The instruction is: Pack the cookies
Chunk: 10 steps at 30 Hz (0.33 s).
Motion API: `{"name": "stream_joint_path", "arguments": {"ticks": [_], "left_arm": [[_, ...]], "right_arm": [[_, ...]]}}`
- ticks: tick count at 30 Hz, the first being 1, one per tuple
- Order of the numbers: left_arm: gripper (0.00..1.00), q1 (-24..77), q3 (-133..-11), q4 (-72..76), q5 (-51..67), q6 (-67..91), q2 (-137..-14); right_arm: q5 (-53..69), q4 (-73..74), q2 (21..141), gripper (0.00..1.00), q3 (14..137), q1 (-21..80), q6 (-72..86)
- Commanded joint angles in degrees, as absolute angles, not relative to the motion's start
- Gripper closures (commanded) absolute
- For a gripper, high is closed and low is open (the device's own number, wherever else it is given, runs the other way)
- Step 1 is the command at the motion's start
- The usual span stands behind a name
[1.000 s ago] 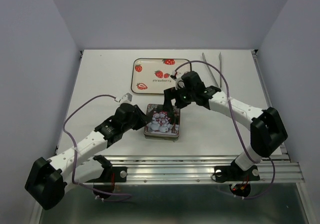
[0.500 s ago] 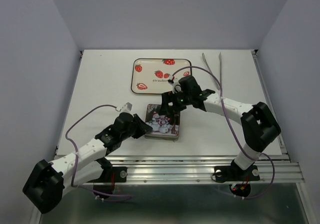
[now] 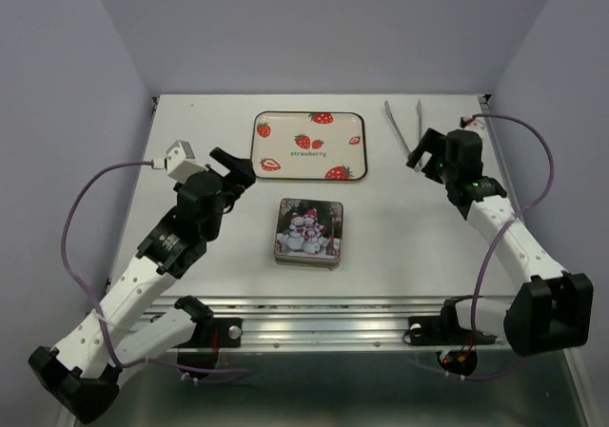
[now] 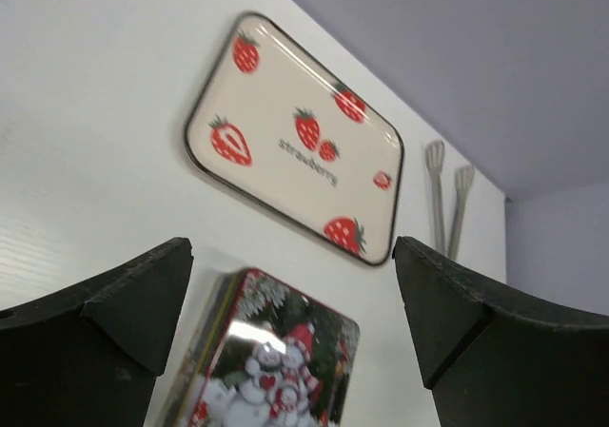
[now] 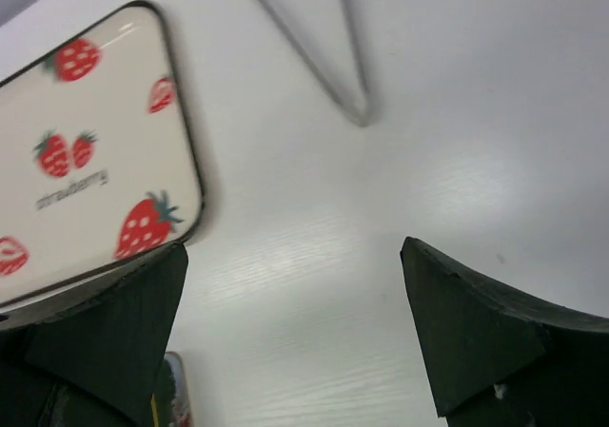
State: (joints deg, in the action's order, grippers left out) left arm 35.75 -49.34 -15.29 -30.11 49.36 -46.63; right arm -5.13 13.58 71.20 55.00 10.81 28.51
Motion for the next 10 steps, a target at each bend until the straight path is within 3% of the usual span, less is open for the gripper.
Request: {"name": "stream_joint_path", "arguments": {"ticks": [1,4,10], "left_arm": [[0.01,25.43,-51.68,-14.24,-31.48,41.66,-50.88],[0.01,18.74,-52.30,-15.38,-29.35,41.66,-53.79],[0.01,16.35,-46.77,-10.38,-29.89,40.17,-48.26]], "right_arm": [[-26.49,18.80,66.19,0.00,50.80,10.02,32.96],[-29.78,18.37,62.76,0.00,49.57,10.02,33.66],[-31.37,15.91,61.87,0.00,47.46,10.02,32.34]]}}
